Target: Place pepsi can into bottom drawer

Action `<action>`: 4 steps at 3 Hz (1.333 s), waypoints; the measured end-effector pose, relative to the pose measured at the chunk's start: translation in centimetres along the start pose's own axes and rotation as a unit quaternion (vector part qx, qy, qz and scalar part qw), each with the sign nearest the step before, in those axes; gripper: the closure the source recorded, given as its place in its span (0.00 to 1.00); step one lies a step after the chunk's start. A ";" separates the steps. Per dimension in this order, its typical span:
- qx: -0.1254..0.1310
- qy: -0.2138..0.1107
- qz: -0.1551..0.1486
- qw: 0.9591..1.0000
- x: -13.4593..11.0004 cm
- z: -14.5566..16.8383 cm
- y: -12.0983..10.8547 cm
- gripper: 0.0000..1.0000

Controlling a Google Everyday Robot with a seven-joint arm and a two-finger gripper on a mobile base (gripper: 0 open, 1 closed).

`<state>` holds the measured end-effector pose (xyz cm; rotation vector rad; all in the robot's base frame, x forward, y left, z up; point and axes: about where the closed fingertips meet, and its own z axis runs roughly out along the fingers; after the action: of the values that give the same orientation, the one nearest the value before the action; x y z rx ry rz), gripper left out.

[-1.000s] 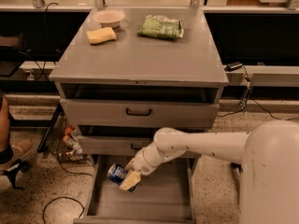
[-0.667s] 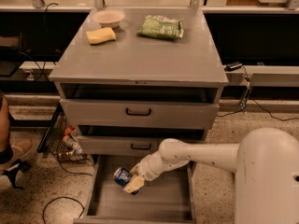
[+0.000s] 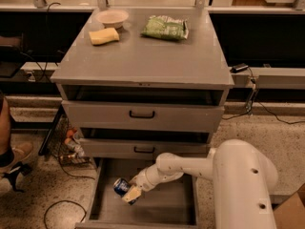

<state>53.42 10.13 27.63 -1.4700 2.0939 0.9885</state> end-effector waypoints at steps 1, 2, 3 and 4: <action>-0.023 0.018 -0.004 1.000 0.2 5.0 -1.6 1.00; -0.030 0.024 0.000 0.999 0.5 8.3 -2.5 1.00; -0.020 0.030 0.015 0.999 0.8 10.1 -2.5 0.81; -0.008 0.034 0.038 0.999 2.0 11.4 -2.1 0.57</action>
Offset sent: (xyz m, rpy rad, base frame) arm 0.0250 0.0772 -0.0970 -0.0295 0.0643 0.0580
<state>53.83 16.82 17.98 -1.4599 2.2102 0.9994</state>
